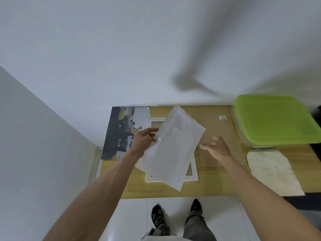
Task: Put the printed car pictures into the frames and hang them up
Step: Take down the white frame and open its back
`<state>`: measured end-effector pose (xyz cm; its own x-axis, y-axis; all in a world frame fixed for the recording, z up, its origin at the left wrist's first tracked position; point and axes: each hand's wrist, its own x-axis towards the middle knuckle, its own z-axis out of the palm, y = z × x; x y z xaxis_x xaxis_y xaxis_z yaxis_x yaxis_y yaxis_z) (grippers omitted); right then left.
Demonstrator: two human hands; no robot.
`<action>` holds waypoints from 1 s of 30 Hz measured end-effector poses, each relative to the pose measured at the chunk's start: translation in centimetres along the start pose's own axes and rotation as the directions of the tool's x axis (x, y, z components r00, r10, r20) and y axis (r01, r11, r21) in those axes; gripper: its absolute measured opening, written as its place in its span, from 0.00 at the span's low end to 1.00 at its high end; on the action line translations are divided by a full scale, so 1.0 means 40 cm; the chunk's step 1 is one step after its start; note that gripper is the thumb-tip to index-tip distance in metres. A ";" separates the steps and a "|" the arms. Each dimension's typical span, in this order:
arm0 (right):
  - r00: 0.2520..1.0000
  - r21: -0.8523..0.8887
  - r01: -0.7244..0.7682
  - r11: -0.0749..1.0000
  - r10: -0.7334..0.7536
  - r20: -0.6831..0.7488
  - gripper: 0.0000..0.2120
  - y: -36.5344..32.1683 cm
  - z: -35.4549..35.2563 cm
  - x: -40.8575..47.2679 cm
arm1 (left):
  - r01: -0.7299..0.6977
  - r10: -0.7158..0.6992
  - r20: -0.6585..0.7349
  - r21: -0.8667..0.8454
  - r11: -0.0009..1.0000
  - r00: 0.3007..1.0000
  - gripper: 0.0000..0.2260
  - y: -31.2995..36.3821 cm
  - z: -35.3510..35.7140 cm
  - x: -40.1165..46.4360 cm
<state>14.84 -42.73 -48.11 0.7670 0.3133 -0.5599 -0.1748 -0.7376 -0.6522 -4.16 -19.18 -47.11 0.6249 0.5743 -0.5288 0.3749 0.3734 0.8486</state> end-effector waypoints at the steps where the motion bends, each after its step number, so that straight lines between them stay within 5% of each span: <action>1: 0.998 0.000 0.061 0.998 -0.061 -0.035 0.46 -0.010 -0.018 -0.002 | 0.000 0.000 0.021 0.001 1.000 1.000 0.22 0.010 0.005 0.000; 7: 0.930 -0.136 0.365 0.921 -0.367 0.008 0.37 -0.081 -0.096 0.005 | -0.034 0.015 0.192 0.098 0.995 0.981 0.26 0.056 0.036 0.004; 11: 0.930 -0.057 0.366 0.929 -0.364 0.045 0.09 -0.113 -0.125 0.013 | -0.048 0.012 0.273 0.125 0.991 0.962 0.25 0.085 0.061 -0.007; 17: 0.978 0.178 0.208 0.962 -0.206 -0.029 0.07 -0.050 -0.209 0.014 | -0.112 0.001 0.241 0.445 0.889 0.970 0.17 0.097 0.074 -0.008; 22: 0.999 0.295 0.042 0.955 -0.047 0.008 0.04 0.090 -0.309 0.039 | -0.010 -0.014 0.096 0.246 0.969 0.995 0.14 0.040 0.160 -0.002; 26: 0.998 0.197 -0.037 0.980 0.028 0.047 0.06 0.204 -0.422 0.070 | 0.041 -0.041 -0.004 0.028 0.999 0.999 0.13 -0.014 0.317 -0.011; 30: 0.987 0.096 -0.090 0.991 0.076 0.142 0.06 0.325 -0.587 0.097 | 0.056 -0.050 -0.098 0.056 0.997 0.994 0.07 -0.061 0.518 -0.029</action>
<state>30.04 -65.15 -46.76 0.6564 0.3383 -0.6743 -0.3016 -0.7016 -0.6456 8.38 -35.85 -48.22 0.5349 0.6239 -0.5698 0.4469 0.3634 0.8175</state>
